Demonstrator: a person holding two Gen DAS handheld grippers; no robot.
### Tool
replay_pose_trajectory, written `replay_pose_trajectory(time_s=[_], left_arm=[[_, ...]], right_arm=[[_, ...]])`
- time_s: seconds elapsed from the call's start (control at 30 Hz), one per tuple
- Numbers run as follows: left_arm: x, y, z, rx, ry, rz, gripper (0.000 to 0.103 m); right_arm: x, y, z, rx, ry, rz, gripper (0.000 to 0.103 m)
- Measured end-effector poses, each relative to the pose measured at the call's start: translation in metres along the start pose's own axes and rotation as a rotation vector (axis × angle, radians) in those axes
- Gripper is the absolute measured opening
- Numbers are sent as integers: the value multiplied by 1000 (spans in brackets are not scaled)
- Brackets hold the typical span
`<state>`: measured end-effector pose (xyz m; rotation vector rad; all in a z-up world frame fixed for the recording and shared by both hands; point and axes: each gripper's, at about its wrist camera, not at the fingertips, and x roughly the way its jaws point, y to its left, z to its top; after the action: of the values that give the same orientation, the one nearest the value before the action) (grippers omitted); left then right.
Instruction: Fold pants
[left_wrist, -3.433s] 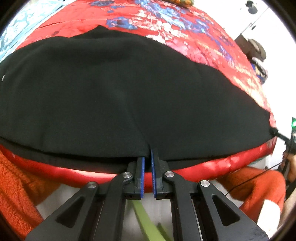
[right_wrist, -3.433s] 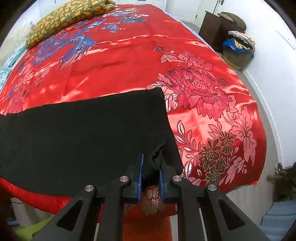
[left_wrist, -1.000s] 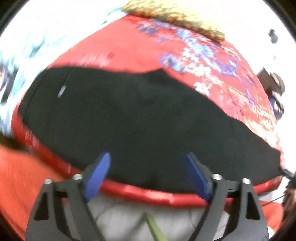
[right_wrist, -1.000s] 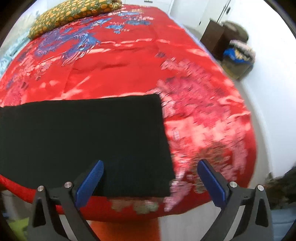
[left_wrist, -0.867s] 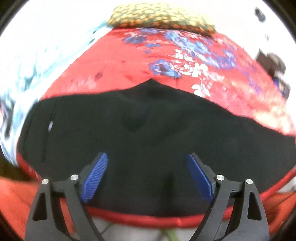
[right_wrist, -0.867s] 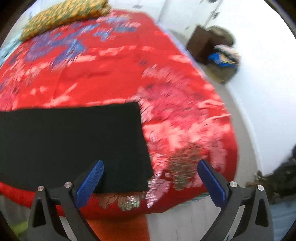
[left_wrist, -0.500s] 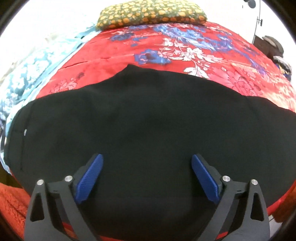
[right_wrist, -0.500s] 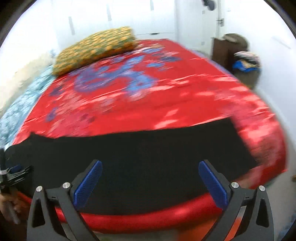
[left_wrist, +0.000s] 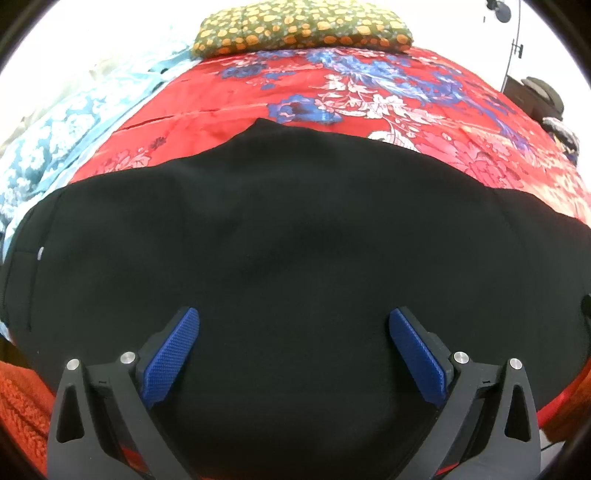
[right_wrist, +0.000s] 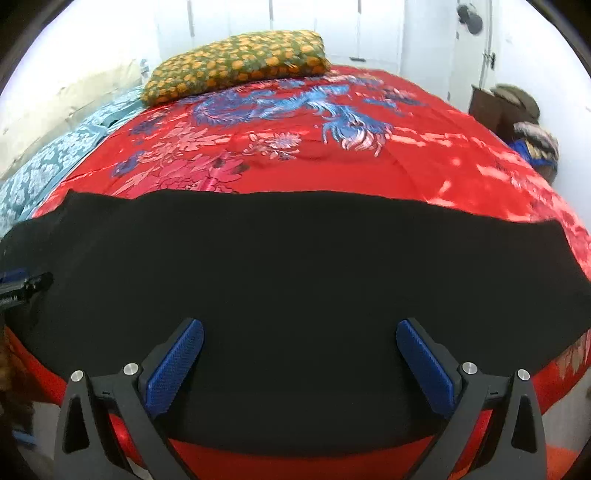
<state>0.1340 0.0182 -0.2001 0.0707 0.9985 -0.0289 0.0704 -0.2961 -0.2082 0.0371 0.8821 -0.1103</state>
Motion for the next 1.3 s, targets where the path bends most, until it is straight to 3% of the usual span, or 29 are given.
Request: replay_pose_trajectory(time_s=[0.13,0.37,0.5,0.57,0.63,0.7,0.8,0.87,0.97,1.0,1.1,1.3], left_arm=[[0,-1,0,10,-6,3,102],[1,-1,0,21,-4,1,102],[1,-1,0,24,1,1,102],[1,-1,1,23,2,3,102],[1,-2,1,22,4,10,102],[2,-3,2,21,5,15,102],[3,-3,2,18,9,17,102],[3,-3,2,17,10,18,102],[3,-3,3,14,9,23,102],[3,-3,2,14,8,24,102],[2,-3,1,12,4,27,102],[2,-2,2,11,6,25,102]], right_arm=[[-2,-2,-10,-9,-77,22,103],[-4,-1,-11,3,-94,26,103],[-6,-9,6,6,-6,83,102],[-28,-38,21,110,-77,172,102],[-58,-77,36,199,-198,181,103],[-74,-124,52,265,-222,156,103],[-82,-197,69,304,-155,60,103],[-81,-236,70,290,-103,57,101],[-62,-276,59,271,60,77,87],[-55,-283,53,266,99,100,81],[-40,-288,39,242,143,142,76],[-14,-303,32,245,139,144,73]])
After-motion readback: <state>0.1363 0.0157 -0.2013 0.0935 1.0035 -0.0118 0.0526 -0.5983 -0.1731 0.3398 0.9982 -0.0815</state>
